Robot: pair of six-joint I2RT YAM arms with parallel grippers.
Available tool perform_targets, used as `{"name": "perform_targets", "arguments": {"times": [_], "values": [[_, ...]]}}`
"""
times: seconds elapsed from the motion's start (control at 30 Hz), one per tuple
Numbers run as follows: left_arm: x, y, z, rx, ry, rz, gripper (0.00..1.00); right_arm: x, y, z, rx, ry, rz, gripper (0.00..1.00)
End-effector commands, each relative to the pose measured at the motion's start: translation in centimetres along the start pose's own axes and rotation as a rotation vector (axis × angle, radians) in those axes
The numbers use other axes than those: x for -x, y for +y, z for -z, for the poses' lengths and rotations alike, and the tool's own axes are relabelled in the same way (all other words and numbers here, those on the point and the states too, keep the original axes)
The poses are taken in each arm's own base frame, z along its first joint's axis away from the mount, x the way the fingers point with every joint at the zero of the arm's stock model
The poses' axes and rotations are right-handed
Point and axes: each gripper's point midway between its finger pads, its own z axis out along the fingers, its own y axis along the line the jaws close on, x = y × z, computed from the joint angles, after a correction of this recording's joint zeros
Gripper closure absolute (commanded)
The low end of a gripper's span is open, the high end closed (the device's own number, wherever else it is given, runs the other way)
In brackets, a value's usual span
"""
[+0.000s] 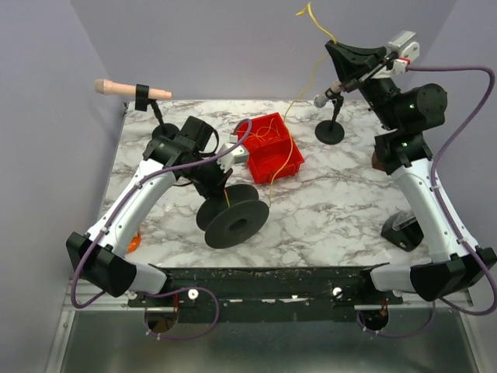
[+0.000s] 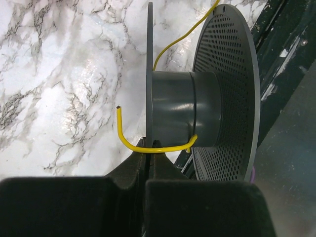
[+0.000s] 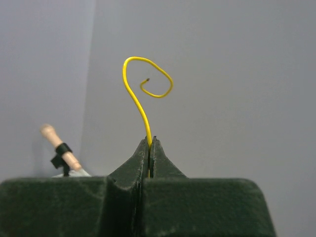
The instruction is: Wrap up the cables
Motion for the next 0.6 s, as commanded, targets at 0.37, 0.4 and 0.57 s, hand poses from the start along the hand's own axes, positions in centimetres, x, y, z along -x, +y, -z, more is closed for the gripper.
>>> {"name": "perform_targets", "arguments": {"times": [0.37,0.4,0.57], "values": [[3.5,-0.4,-0.9,-0.062,-0.088,0.098,1.00,7.9,10.2,-4.4,0.263,-0.348,-0.046,0.99],[3.8,-0.4,-1.0,-0.073,-0.089,0.110,1.00,8.4,10.9,-4.7,0.283,-0.369,-0.061,0.99],[5.3,-1.7,-0.5,-0.155,-0.135,0.114,1.00,6.8,15.2,-6.0,0.395,-0.416,-0.087,0.99]]}}
